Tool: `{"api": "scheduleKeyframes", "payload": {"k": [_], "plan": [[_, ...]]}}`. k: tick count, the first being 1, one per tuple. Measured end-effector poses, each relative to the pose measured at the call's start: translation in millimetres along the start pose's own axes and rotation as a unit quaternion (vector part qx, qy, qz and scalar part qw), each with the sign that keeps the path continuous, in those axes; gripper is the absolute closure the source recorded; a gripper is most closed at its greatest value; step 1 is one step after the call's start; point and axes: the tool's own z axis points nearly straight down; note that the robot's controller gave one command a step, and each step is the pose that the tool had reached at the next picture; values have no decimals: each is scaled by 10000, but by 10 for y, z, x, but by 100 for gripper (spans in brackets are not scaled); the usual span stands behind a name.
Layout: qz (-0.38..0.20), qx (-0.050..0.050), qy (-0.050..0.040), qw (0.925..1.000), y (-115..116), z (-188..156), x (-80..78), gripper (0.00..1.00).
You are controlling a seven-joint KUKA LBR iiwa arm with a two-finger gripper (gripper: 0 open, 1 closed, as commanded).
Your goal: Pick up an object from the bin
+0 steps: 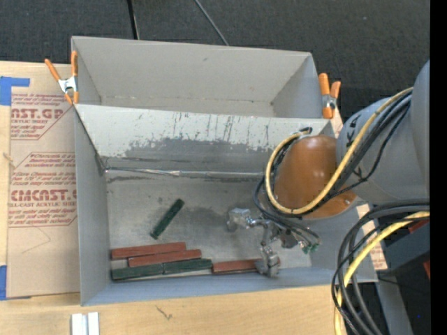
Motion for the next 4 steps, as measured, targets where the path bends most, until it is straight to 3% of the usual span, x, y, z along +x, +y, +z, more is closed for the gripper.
{"api": "scheduleKeyframes", "payload": {"k": [2, 3, 4], "plan": [[-16, 0, 4, 10000, 4, 0, 0, 0], [-947, -25, 58, 9955, -66, -164, -229, 0], [-198, -30, 78, 9998, 746, -26, -283, 100]]}}
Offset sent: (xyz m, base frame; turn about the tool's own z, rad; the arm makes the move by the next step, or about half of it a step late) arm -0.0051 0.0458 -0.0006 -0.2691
